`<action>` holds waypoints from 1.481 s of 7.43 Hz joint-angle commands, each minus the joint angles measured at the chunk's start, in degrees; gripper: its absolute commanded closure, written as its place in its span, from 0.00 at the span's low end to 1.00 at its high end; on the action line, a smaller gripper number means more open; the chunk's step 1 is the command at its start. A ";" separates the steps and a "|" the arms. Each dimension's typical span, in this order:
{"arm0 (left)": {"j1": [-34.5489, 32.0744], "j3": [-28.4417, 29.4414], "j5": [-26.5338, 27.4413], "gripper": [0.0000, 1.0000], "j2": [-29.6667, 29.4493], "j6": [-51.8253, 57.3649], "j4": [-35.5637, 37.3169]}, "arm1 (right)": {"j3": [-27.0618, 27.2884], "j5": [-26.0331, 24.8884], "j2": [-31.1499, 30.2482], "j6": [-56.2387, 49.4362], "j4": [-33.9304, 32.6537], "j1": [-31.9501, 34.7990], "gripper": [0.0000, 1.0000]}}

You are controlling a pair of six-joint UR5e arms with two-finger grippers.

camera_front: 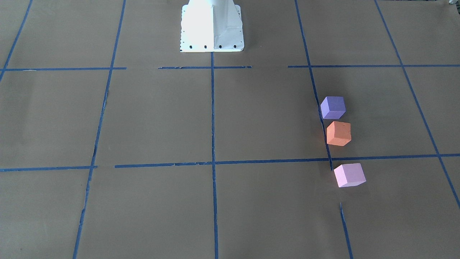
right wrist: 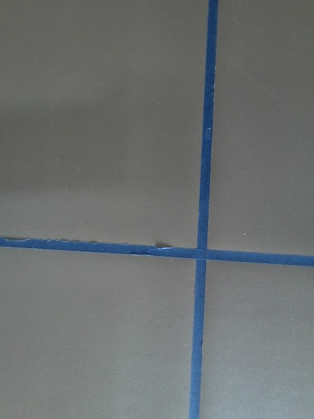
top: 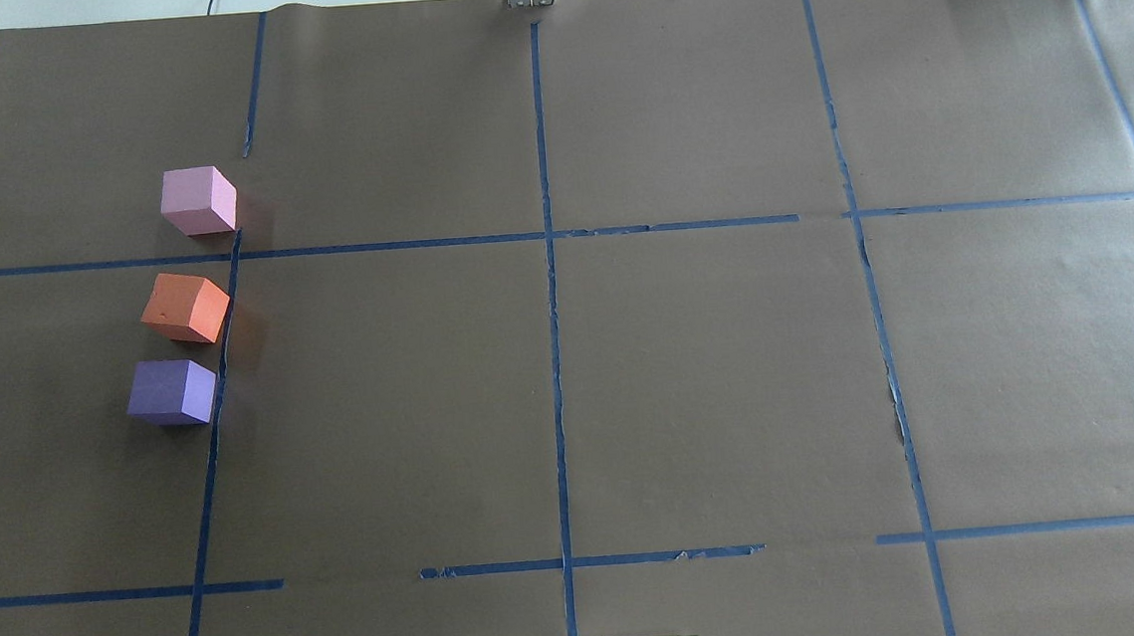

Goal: Arrange blocks in a line

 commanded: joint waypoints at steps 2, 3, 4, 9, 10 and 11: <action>-3.06 4.84 -0.53 0.00 2.38 9.39 3.01 | 0.05 -0.04 -0.03 0.00 0.00 0.00 0.00; -3.14 3.88 -0.71 0.00 4.66 9.30 3.19 | -0.04 -0.04 0.06 0.00 0.00 0.00 0.00; -3.14 1.35 -0.80 0.00 7.21 9.13 3.10 | 0.05 -0.04 0.06 0.00 0.00 0.00 0.00; -2.97 -1.31 -0.80 0.00 8.11 8.69 3.97 | 0.05 0.05 -0.03 0.00 0.00 0.00 0.00; -2.97 -1.31 -0.80 0.00 8.02 8.69 4.59 | -0.04 -0.04 0.06 0.00 0.00 0.00 0.00; -2.97 -1.05 -0.80 0.00 8.11 8.69 4.60 | -0.04 -0.04 -0.03 0.00 0.00 0.00 0.00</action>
